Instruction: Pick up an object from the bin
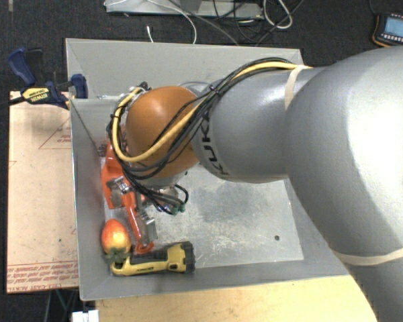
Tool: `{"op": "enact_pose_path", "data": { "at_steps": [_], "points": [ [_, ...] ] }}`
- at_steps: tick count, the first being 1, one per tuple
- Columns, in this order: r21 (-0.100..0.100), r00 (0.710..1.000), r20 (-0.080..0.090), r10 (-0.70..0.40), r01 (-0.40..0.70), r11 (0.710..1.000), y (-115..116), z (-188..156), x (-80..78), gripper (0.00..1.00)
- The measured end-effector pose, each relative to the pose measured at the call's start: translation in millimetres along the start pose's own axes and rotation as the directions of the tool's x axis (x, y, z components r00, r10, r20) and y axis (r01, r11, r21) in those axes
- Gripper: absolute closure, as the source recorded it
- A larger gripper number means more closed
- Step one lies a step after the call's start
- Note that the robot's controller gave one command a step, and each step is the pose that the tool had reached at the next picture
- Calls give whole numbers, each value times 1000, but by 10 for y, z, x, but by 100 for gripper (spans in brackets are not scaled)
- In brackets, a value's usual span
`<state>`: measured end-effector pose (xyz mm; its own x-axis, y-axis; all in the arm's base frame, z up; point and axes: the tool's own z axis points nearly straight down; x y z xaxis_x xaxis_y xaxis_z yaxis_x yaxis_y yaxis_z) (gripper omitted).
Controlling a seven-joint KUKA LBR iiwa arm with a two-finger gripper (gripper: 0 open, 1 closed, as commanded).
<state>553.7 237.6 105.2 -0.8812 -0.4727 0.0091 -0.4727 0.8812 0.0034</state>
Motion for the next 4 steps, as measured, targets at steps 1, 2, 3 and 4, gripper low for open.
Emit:
{"op": "enact_pose_path", "data": {
  "at_steps": [1,2,3,4],
  "points": [
    [-13,833,17,553,-553,833,28,249,-21,0],
    [-5,900,7,436,-436,900,29,312,-160,100],
    [-5,899,7,437,-437,899,29,311,-160,100],
    [-5,899,6,438,-438,899,30,249,-151,100]
  ]
}}
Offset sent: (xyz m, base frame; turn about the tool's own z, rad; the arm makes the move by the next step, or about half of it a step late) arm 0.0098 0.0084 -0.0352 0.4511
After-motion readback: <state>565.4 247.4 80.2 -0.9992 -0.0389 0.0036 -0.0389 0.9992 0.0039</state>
